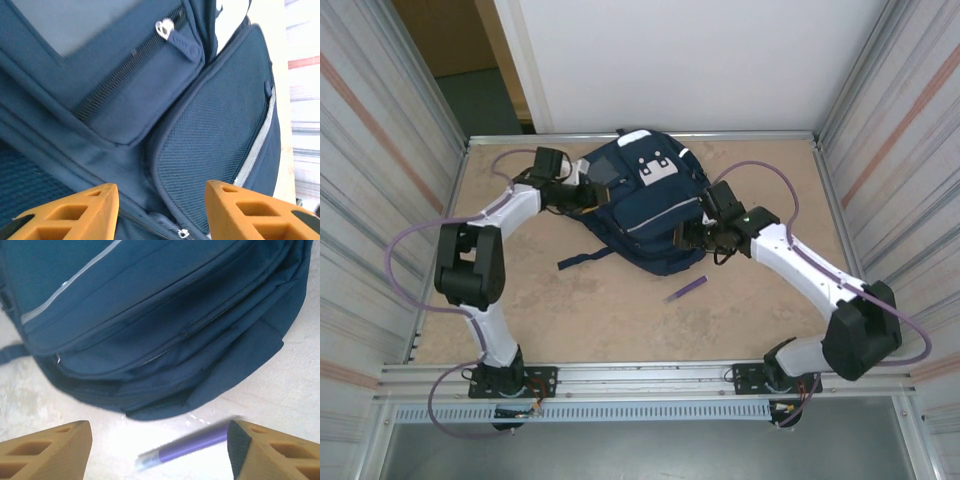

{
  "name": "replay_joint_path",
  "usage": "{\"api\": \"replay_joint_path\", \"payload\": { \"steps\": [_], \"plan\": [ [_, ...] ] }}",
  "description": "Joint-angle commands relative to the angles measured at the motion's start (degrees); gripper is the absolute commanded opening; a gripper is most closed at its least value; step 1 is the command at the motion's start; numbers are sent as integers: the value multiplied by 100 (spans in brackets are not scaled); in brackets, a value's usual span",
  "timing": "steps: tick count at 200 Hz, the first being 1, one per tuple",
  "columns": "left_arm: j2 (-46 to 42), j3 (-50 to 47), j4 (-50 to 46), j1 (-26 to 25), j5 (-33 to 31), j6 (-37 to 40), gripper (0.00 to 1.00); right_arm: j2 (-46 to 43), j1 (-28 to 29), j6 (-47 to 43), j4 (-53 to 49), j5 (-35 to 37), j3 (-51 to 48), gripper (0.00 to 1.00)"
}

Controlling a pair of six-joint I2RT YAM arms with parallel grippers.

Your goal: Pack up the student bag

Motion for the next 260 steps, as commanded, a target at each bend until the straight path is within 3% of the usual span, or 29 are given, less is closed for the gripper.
{"api": "replay_joint_path", "payload": {
  "steps": [1,27,80,119,138,174,201,217,260],
  "plan": [
    [132,453,-354,-200,87,-322,46,243,-224,590,315,-449,71,71],
    [388,634,-919,-232,-434,-417,45,475,-442,731,437,-737,122,72],
    [856,858,-1072,-285,-522,-460,45,678,-629,685,526,-905,195,72],
    [1178,1146,-932,-396,-128,-358,41,1055,-641,766,825,-1029,373,72],
    [1302,1306,-932,-387,164,-254,35,1310,-683,770,966,-1121,488,69],
    [1497,1440,-820,-394,733,-206,31,1735,-891,748,1173,-1325,737,58],
    [1535,1416,-800,-383,809,-267,8,2088,-1009,732,1330,-1485,882,55],
    [1397,1262,-740,-386,679,-323,0,2312,-1036,642,1409,-1508,968,49],
    [245,123,-32,-236,547,-959,0,3111,-1079,366,1551,-1970,1600,26]
  ]
}}
